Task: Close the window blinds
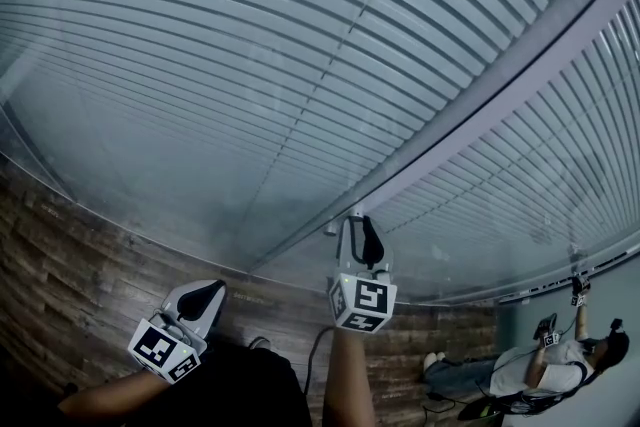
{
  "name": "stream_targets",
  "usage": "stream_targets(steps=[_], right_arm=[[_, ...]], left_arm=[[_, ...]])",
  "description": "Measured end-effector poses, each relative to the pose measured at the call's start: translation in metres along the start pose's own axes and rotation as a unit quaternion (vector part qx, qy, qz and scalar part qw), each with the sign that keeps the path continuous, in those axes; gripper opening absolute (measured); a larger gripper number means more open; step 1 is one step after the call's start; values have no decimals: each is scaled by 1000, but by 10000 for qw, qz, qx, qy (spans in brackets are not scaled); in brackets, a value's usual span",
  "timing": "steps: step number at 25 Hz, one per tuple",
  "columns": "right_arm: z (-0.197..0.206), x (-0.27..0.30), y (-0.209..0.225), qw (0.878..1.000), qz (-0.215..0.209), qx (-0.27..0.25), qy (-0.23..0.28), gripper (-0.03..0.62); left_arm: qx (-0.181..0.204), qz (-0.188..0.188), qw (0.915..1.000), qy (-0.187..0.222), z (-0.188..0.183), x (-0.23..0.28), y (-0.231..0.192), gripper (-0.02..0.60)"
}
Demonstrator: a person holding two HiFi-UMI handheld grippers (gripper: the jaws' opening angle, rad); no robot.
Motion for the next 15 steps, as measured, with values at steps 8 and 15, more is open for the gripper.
stream_targets(steps=[8, 15], right_arm=[[-4, 0, -10, 9769, 16, -2124, -226, 121], [0, -1, -15, 9305, 254, -3645, -271, 107]], left_arm=[[20, 32, 10000, -57, 0, -2, 1, -2], [23, 66, 9999, -75, -1, -2, 1, -2]])
Point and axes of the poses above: the fingertips, and each gripper's own axes: x forward along the fingers, y to its right, z out of its underside, the point moved 9 cm from there along -x, backward along the fingers, and after that the axes turned 3 degrees about z, right-handed, at the moved point
